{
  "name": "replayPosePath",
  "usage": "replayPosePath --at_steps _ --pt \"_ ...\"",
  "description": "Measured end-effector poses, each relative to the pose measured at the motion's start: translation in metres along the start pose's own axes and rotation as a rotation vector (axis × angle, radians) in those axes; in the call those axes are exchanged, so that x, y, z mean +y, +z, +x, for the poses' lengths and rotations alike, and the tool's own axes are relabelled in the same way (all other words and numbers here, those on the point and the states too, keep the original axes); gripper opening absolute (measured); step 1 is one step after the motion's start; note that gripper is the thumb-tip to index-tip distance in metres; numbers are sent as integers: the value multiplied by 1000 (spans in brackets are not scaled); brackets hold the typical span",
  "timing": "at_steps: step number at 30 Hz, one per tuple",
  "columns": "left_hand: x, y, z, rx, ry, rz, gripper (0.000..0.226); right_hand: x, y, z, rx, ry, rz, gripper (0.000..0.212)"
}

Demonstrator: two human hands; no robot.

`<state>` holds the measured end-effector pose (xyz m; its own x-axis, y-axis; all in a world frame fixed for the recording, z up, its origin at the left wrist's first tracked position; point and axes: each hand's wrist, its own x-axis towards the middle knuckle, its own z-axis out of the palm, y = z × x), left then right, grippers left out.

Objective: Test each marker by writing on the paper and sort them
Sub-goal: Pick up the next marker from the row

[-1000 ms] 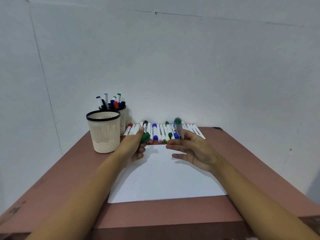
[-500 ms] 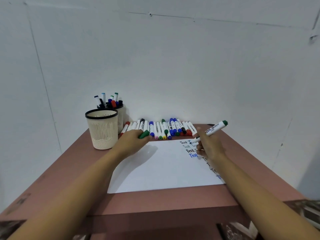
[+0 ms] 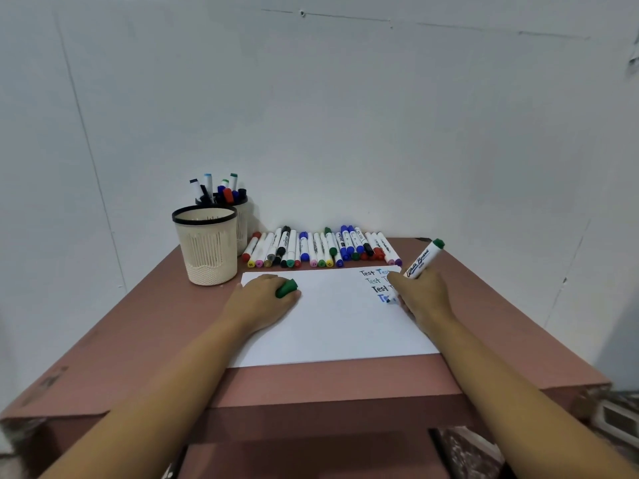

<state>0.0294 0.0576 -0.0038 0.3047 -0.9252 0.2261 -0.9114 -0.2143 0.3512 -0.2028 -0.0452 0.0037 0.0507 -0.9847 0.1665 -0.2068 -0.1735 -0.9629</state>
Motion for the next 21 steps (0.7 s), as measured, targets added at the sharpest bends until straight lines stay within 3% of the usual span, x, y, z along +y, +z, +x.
replayPosePath --at_steps 12,21 --pt "1 0 -1 14 -5 10 33 3 3 0 -39 -37 -53 17" --pt "0 0 0 9 -8 13 35 3 3 0 28 -50 -66 20"
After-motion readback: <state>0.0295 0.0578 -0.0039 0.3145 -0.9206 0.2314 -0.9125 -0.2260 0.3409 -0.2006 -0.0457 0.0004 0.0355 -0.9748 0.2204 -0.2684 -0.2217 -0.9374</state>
